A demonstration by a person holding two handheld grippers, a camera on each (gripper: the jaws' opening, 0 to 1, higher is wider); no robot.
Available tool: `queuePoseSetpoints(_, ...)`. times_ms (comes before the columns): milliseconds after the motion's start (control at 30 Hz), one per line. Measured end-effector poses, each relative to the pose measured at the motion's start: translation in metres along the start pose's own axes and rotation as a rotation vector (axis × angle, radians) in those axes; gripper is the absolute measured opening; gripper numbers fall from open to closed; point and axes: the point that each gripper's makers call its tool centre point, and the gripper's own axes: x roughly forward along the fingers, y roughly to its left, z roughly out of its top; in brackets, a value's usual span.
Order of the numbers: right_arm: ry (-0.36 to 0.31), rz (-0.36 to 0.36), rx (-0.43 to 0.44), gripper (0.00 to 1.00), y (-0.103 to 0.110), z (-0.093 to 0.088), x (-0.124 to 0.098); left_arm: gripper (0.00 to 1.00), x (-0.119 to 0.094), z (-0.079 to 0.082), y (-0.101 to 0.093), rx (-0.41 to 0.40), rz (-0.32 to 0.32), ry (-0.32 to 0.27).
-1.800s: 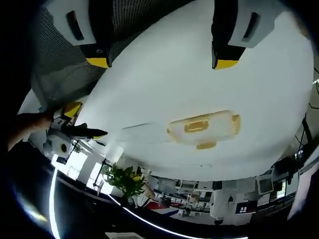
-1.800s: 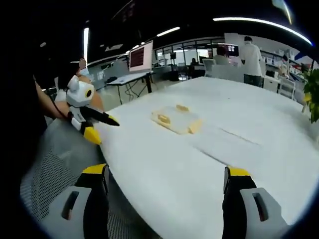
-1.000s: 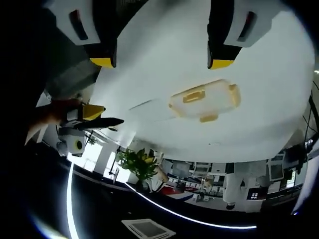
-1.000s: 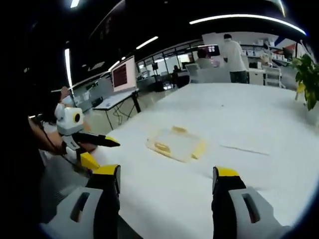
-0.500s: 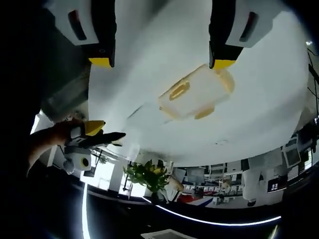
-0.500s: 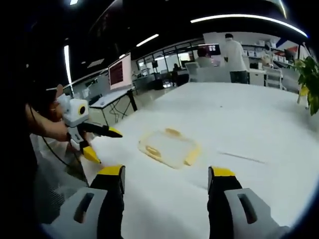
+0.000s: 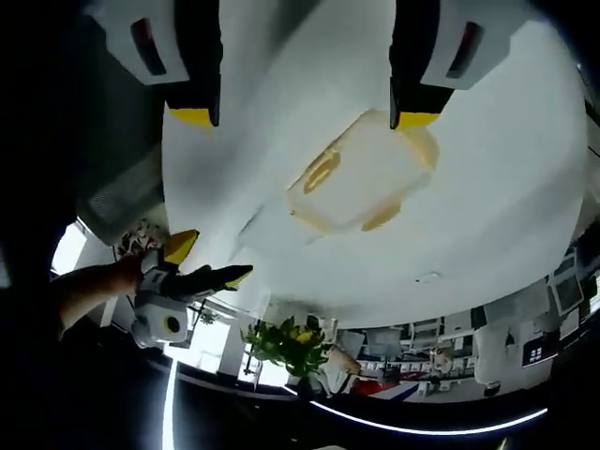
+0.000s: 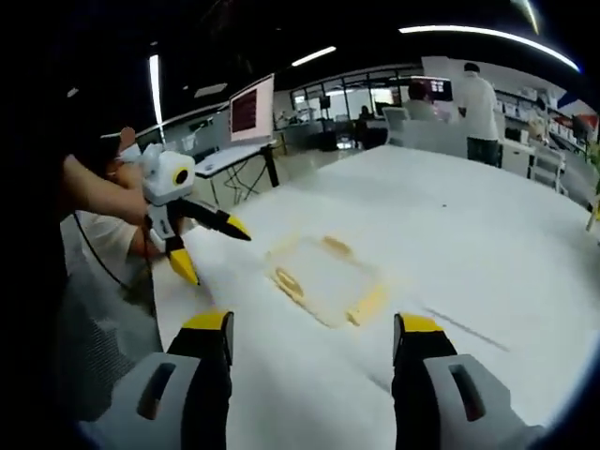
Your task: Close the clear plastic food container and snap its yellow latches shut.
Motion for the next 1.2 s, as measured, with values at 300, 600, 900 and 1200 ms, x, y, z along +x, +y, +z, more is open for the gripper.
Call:
queuePoseSetpoints(300,0.068,0.057,-0.151,0.66,-0.006,0.008,0.018,0.67,0.003,0.005,0.016,0.046,-0.018,0.024)
queuePoseSetpoints(600,0.141,0.128,-0.215,0.66,-0.014,0.005,0.038,0.65,0.011,0.004,0.028,0.087,-0.032,0.066)
queuePoseSetpoints(900,0.22,0.159,-0.331,0.66,-0.031,0.002,0.054,0.63,0.014,0.006,0.046,0.129,-0.037,0.102)
queuePoseSetpoints(1200,0.282,0.2,-0.395,0.6,-0.046,0.007,0.074,0.6,0.02,0.007,0.057,0.184,-0.056,0.144)
